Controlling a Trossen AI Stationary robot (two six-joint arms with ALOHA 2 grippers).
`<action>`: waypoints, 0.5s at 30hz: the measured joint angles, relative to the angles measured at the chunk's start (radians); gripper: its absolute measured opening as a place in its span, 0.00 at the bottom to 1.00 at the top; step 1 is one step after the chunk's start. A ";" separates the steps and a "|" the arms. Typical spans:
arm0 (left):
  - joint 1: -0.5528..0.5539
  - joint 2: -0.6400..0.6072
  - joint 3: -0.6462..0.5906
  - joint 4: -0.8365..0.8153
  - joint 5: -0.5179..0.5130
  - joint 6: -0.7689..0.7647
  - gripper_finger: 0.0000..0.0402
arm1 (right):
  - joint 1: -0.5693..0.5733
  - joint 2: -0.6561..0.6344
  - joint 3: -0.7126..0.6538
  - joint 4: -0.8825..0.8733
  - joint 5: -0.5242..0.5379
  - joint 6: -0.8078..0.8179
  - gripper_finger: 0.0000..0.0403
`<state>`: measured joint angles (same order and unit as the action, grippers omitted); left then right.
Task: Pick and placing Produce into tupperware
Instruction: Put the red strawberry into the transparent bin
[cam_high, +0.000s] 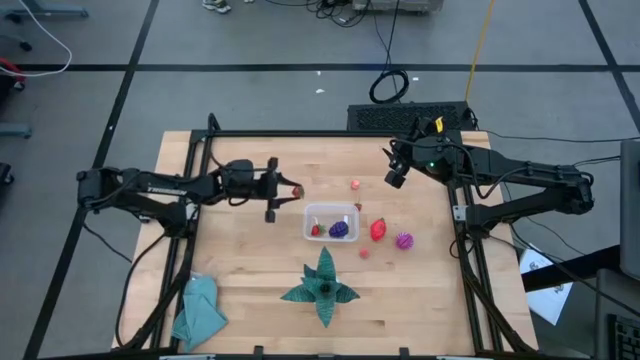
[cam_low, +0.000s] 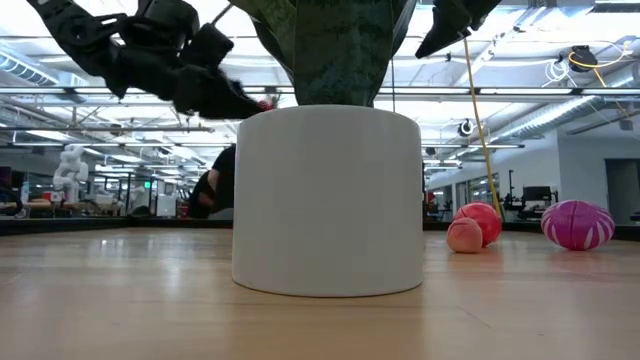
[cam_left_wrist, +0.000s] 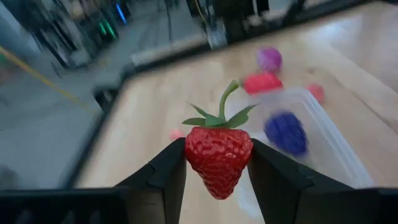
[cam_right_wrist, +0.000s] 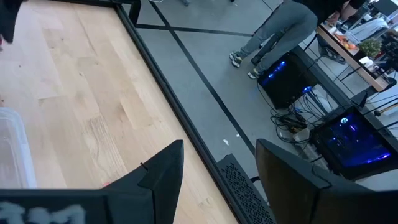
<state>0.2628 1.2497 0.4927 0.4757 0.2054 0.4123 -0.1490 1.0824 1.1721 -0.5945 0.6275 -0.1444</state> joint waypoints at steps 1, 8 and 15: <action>-0.004 0.011 0.001 0.033 0.000 0.020 0.39 | 0.000 0.000 0.000 0.000 0.000 0.000 0.48; -0.010 0.074 0.000 0.156 -0.023 0.024 0.40 | 0.000 0.000 0.000 0.000 0.000 -0.002 0.48; -0.027 0.073 0.000 0.173 -0.072 0.011 0.40 | 0.000 0.000 0.000 0.000 0.000 -0.002 0.48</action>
<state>0.2361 1.3231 0.4927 0.6485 0.1337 0.4236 -0.1490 1.0824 1.1721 -0.5945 0.6274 -0.1459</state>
